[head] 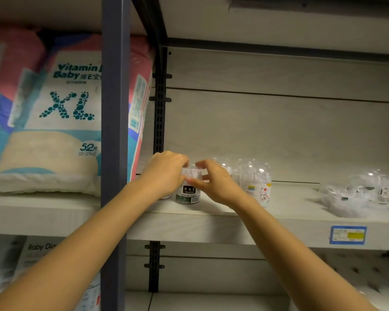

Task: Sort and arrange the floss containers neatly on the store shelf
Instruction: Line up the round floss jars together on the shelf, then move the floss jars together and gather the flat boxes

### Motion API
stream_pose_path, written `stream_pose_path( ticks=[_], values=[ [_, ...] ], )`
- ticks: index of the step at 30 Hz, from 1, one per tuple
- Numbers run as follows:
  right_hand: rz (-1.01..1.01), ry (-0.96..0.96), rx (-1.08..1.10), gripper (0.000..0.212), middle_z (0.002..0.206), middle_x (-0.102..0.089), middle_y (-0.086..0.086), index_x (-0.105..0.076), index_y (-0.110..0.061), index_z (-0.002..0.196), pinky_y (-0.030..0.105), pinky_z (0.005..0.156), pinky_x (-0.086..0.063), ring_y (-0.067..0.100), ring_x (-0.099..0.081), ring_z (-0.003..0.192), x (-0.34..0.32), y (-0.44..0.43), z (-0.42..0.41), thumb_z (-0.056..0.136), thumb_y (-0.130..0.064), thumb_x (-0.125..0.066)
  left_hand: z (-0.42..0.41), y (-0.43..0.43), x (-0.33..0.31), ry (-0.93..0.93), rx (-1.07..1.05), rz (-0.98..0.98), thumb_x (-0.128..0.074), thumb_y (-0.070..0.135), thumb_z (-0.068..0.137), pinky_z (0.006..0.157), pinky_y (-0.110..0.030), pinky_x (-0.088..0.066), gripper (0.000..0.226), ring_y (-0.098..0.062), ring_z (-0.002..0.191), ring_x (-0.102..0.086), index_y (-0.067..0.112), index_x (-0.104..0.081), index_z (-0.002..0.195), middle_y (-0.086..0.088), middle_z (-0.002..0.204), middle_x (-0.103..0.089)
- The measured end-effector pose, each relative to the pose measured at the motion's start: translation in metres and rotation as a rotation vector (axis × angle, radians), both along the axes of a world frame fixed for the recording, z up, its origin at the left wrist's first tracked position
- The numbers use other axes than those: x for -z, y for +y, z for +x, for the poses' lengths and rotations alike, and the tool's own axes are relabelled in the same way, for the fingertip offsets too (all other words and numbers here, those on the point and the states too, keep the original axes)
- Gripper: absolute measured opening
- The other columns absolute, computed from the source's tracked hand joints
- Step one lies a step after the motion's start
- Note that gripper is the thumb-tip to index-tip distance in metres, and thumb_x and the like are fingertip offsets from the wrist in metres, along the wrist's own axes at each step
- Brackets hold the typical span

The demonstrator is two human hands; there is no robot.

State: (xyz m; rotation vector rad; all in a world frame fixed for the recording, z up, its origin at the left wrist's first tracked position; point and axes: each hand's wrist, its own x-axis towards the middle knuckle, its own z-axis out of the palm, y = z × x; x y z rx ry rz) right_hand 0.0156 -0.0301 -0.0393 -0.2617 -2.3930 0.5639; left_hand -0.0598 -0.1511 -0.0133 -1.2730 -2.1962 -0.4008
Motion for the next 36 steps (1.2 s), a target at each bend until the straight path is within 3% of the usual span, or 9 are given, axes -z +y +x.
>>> stream_pose_path(
  ticks=[8,11,17,22,27,29,32,34,36],
  values=[
    [0.16,0.112,0.018,0.047,0.136,-0.045,0.002,-0.044,-0.014,0.132,0.025,0.101,-0.034,0.017,-0.04,0.126,0.006,0.013,0.027,0.09,-0.031,-0.055,0.01,0.008,0.008,0.191,0.0,0.076,-0.048,0.035,0.092,0.095,-0.031,-0.033,0.037,-0.018,0.12,-0.045,0.021,-0.05,0.125,0.003,0.129,-0.053],
    [0.179,0.178,-0.007,0.03,0.12,-0.055,-0.001,-0.055,-0.018,0.117,0.017,0.087,-0.036,0.01,-0.05,0.11,0.007,0.022,0.06,0.089,-0.027,-0.057,0.033,0.018,0.014,0.124,0.128,0.207,-0.05,0.033,0.091,0.093,-0.031,-0.035,0.03,-0.017,0.116,-0.048,0.022,-0.056,0.118,0.004,0.122,-0.057],
    [0.055,0.206,-0.105,0.012,0.088,-0.066,-0.007,-0.064,-0.02,0.097,0.022,0.075,-0.05,0.004,-0.06,0.082,0.011,0.059,0.127,0.086,-0.021,-0.06,0.095,0.054,0.027,-0.073,0.273,0.299,-0.057,0.032,0.087,0.082,-0.034,-0.049,0.014,-0.009,0.091,-0.06,0.026,-0.065,0.097,0.013,0.095,-0.066],
    [0.024,0.161,-0.151,0.01,0.084,-0.067,-0.01,-0.065,-0.026,0.092,0.022,0.074,-0.05,0.003,-0.061,0.083,0.021,0.111,0.195,0.085,-0.02,-0.06,0.144,0.089,0.043,-0.307,0.4,0.361,-0.064,0.028,0.082,0.076,-0.012,-0.046,0.009,0.002,0.089,-0.059,0.031,-0.068,0.089,0.016,0.083,-0.069],
    [-0.046,0.172,-0.108,0.012,0.088,-0.068,-0.012,-0.065,-0.03,0.09,0.014,0.074,-0.049,-0.002,-0.061,0.085,0.019,0.168,0.249,0.087,-0.019,-0.06,0.176,0.133,0.052,-0.429,0.43,0.355,-0.064,0.032,0.082,0.079,-0.011,-0.045,0.005,0.001,0.093,-0.058,0.033,-0.067,0.086,0.022,0.093,-0.066],
    [-0.08,0.212,-0.056,0.012,0.088,-0.068,-0.01,-0.066,-0.028,0.09,0.017,0.074,-0.05,0.001,-0.062,0.083,0.018,0.19,0.264,0.086,-0.018,-0.061,0.185,0.148,0.053,-0.429,0.41,0.308,-0.062,0.03,0.084,0.078,-0.007,-0.043,0.009,0.005,0.097,-0.053,0.034,-0.065,0.091,0.019,0.087,-0.067],
    [-0.114,0.192,0.047,0.012,0.092,-0.068,-0.011,-0.065,-0.026,0.096,0.017,0.077,-0.051,0.001,-0.063,0.084,0.016,0.223,0.285,0.086,-0.021,-0.061,0.197,0.169,0.05,-0.431,0.397,0.218,-0.058,0.036,0.085,0.074,0.0,-0.039,0.018,0.011,0.097,-0.05,0.037,-0.06,0.103,0.032,0.093,-0.055],
    [-0.127,0.064,0.102,0.017,0.097,-0.066,-0.014,-0.062,-0.028,0.102,0.02,0.083,-0.053,-0.001,-0.062,0.087,0.015,0.24,0.294,0.085,-0.029,-0.061,0.203,0.183,0.045,-0.47,0.397,0.121,-0.055,0.043,0.086,0.075,-0.003,-0.04,0.03,0.013,0.094,-0.05,0.039,-0.055,0.115,0.035,0.099,-0.05],
    [-0.134,-0.053,0.134,0.028,0.104,-0.063,-0.015,-0.058,-0.029,0.11,0.024,0.085,-0.053,0.0,-0.061,0.093,0.016,0.251,0.296,0.083,-0.039,-0.06,0.206,0.198,0.043,-0.52,0.392,0.036,-0.053,0.048,0.085,0.088,-0.013,-0.043,0.043,0.007,0.102,-0.051,0.034,-0.051,0.125,0.025,0.114,-0.054]
  ],
)
